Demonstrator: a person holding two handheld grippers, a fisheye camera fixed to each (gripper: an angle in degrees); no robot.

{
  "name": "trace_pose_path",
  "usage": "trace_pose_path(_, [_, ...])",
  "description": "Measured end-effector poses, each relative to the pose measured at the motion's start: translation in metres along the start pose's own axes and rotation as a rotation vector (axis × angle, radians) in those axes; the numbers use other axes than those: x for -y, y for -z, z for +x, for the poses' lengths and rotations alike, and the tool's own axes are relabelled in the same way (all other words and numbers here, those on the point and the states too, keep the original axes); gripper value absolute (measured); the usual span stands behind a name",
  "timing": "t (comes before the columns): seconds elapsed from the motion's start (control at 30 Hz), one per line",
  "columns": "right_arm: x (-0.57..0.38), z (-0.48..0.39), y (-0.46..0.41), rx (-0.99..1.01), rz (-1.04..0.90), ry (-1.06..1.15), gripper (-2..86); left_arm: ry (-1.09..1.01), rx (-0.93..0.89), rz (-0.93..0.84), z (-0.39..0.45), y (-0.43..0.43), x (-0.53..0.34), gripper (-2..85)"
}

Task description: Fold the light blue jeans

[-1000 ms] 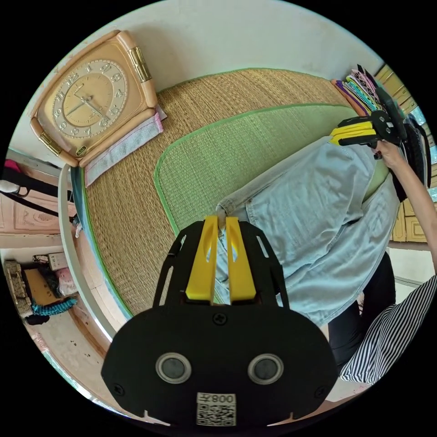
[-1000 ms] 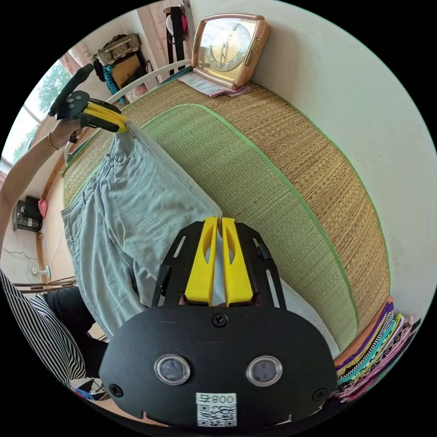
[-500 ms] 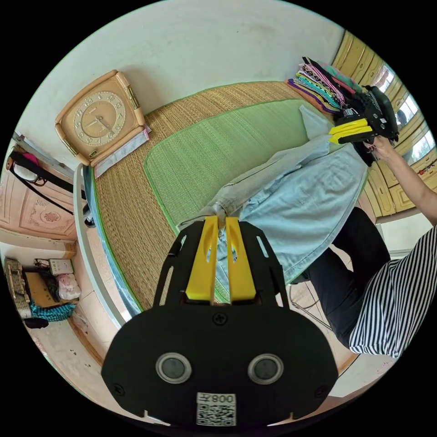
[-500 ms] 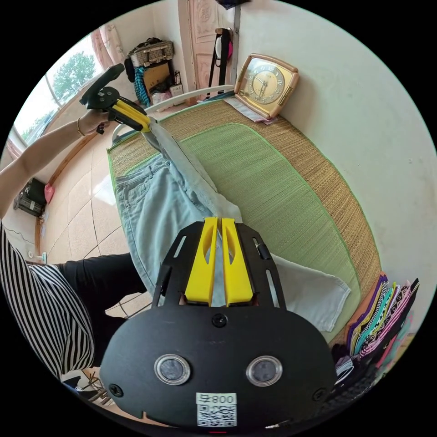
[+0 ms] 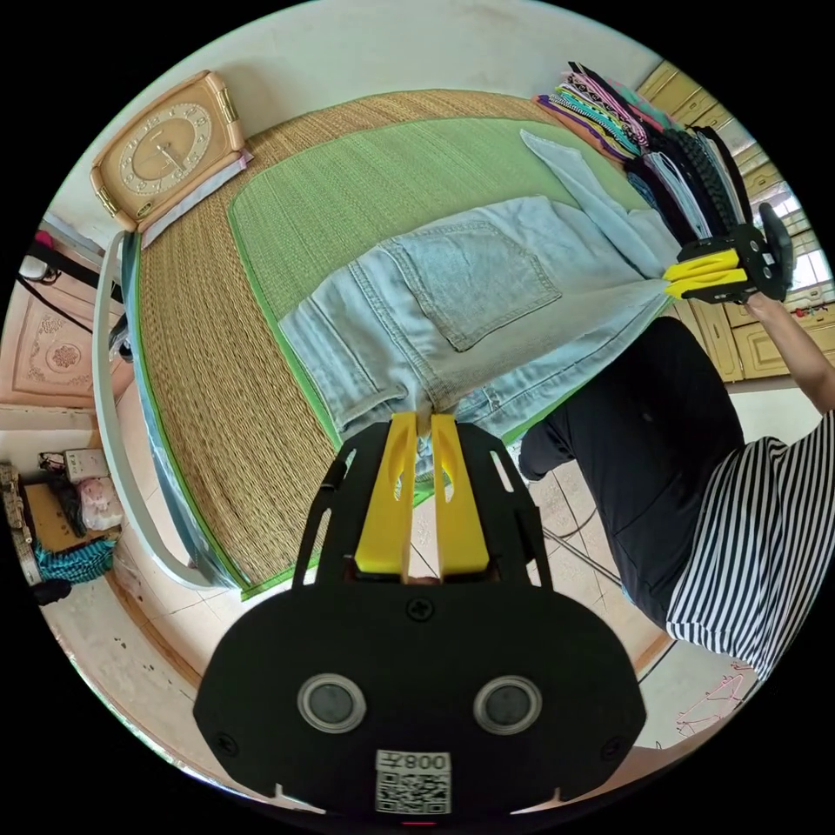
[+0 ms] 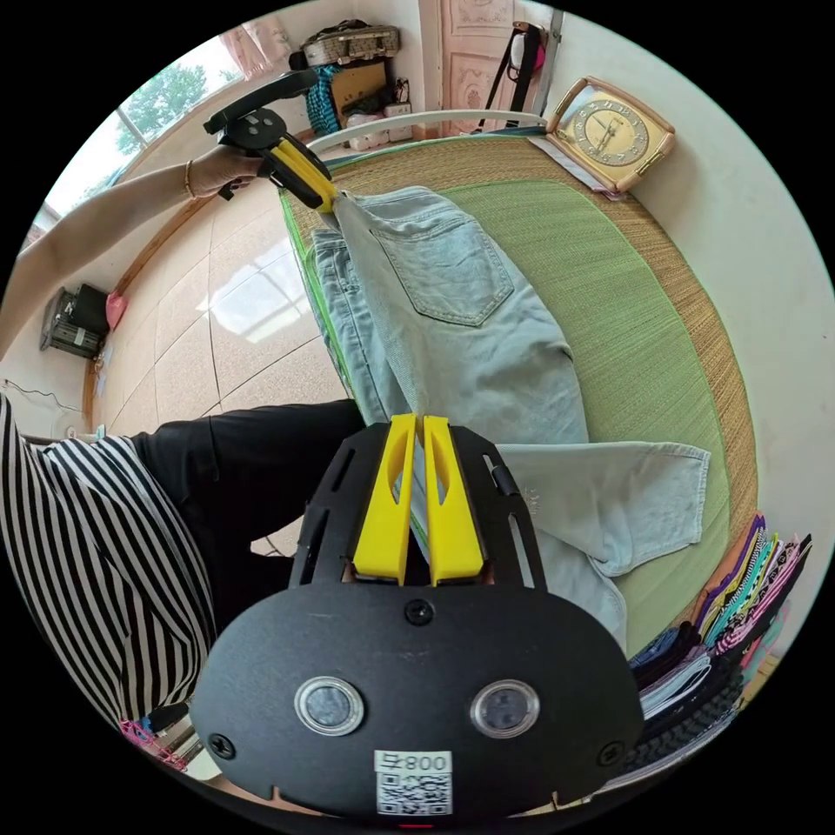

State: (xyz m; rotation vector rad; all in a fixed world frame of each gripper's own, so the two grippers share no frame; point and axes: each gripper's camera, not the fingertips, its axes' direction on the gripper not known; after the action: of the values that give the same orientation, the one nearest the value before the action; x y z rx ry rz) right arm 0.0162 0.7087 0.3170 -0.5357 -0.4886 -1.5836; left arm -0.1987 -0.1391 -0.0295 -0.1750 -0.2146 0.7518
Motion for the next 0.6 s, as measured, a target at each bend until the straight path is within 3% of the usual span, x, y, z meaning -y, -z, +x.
trace_pose_path(0.3, [0.002,0.001,-0.074,0.064,-0.118,-0.013,1.0,0.018,-0.032,-0.071,-0.004,-0.056,-0.024,1.1])
trace_pose_path(0.6, [-0.008,0.030,-0.076,0.113,-0.078,-0.062,1.2,0.060,-0.079,-0.010,-0.013,-0.085,-0.049,1.0])
